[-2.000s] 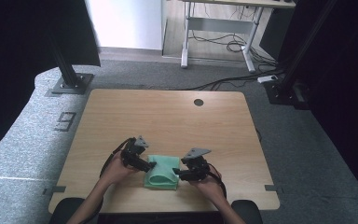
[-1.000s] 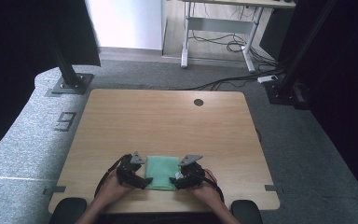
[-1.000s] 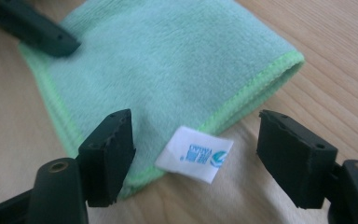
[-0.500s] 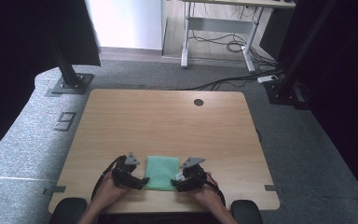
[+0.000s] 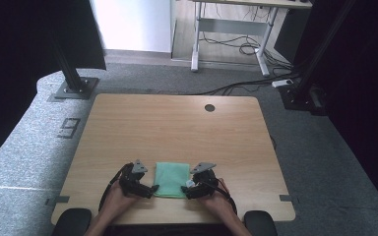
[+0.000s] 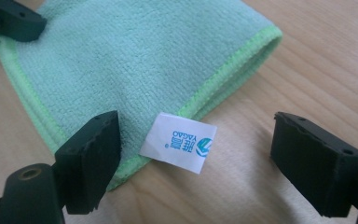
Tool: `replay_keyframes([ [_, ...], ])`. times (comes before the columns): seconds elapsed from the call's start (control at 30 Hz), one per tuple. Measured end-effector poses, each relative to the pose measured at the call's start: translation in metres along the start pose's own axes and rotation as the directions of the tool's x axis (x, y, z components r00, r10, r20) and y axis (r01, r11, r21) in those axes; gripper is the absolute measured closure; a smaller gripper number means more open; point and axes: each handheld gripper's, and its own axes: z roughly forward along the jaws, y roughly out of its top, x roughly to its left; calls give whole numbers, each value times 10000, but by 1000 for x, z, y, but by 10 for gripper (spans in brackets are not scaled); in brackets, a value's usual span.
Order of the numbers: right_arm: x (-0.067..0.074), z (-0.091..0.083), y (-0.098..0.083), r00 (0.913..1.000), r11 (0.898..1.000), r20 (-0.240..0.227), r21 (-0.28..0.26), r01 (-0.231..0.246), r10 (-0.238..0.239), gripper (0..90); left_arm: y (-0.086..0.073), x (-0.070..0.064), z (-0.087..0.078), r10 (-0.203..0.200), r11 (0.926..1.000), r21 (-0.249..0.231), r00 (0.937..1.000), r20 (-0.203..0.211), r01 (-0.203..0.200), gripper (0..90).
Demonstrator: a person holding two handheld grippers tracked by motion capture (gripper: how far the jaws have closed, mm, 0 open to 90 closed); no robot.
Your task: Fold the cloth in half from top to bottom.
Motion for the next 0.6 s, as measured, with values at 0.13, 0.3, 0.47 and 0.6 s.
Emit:
replay_keyframes([
  [0.13,-7,2,2,9998,9999,141,-69,-127,128,157,3,1,3,-92,9999,-40,9999,-106,92,0],
  [0.3,-17,5,5,9997,9997,189,-151,-169,172,147,8,3,8,-149,9999,-53,9998,-125,148,0],
  [0.47,-26,8,6,9992,9993,287,-262,-265,272,146,16,8,14,-197,9998,-68,9997,-158,195,0],
  [0.6,-31,9,8,9988,9989,338,-320,-351,362,145,21,12,19,-226,9997,-77,9996,-172,224,0],
])
